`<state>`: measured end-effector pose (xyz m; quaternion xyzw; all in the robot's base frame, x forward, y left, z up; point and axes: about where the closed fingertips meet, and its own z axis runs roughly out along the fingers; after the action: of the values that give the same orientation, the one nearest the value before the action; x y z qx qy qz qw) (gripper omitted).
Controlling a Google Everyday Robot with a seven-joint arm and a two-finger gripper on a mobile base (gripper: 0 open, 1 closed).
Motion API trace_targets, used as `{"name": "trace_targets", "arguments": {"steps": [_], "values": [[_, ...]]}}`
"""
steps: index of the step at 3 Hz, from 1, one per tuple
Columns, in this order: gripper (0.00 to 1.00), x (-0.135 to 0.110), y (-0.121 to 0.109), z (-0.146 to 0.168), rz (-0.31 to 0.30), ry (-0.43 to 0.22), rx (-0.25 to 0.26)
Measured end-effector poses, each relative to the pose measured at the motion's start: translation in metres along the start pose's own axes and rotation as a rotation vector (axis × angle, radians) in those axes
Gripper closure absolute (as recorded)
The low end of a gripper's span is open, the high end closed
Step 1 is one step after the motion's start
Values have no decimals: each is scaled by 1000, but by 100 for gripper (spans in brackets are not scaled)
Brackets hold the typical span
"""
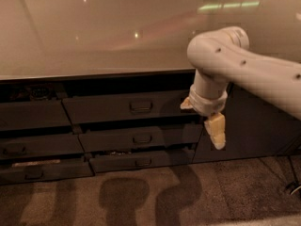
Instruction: Open top drawer
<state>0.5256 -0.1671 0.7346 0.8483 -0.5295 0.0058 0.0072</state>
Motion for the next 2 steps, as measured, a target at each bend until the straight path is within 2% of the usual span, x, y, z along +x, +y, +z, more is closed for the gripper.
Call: {"name": "trace_targets", "arguments": {"steps": [1, 2], "values": [[0, 1, 22, -2, -78, 126, 117], [0, 1, 37, 8, -162, 159, 212]]}}
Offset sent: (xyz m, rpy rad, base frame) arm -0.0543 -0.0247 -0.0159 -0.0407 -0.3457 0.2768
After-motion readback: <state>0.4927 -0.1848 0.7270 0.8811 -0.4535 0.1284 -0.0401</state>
